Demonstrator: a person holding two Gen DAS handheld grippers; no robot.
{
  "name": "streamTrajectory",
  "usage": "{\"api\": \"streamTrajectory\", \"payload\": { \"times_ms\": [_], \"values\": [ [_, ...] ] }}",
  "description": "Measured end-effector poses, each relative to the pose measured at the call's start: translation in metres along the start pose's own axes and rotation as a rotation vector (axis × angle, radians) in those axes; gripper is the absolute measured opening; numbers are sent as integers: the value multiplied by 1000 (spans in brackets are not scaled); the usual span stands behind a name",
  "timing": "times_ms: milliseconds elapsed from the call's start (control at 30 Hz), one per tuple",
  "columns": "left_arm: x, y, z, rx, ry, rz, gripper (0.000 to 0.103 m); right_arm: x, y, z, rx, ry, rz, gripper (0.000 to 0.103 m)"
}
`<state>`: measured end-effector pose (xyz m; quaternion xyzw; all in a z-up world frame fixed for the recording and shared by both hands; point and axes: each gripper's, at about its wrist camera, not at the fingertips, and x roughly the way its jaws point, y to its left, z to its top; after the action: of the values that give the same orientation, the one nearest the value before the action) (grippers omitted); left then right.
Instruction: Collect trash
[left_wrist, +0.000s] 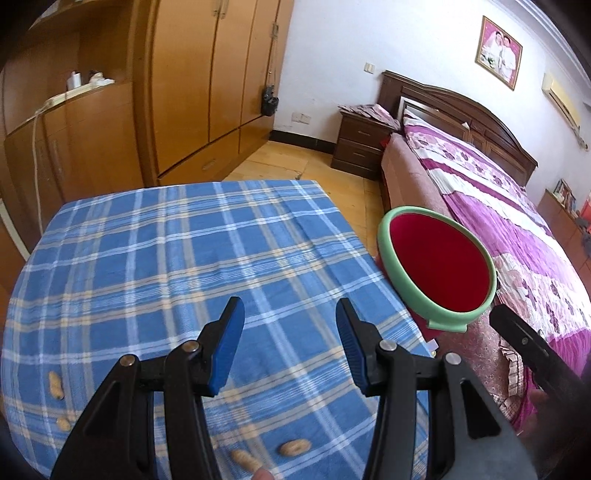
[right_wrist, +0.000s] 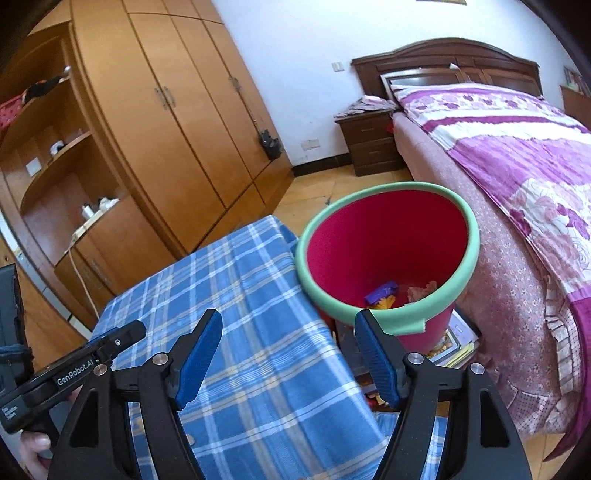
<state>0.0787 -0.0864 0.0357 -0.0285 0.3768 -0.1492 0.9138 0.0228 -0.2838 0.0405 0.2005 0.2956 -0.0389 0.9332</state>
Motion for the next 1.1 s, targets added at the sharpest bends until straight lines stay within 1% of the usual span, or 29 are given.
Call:
{"api": "streamTrajectory", "payload": {
  "times_ms": [367,567,700,833,933,1100],
  "values": [
    [-26,26,-23,-44,-35,38,52,-20,35,-20,-105,-62,-10,75],
    [-35,37,-37,-55,-63,75,52,-24,50,-35,-164,-88,-24,75],
    [-41,39,-48,-42,-99,121,52,-25,55,-43,-189,-89,-22,75],
    [-46,44,-58,-52,-132,140,52,-23,60,-53,-223,-94,-30,75],
    [-46,47,-64,-58,-135,151,52,-20,63,-59,-236,-96,-43,75],
    [-42,48,-71,-47,-126,177,52,-17,65,-66,-237,-87,-38,75]
  ]
}}
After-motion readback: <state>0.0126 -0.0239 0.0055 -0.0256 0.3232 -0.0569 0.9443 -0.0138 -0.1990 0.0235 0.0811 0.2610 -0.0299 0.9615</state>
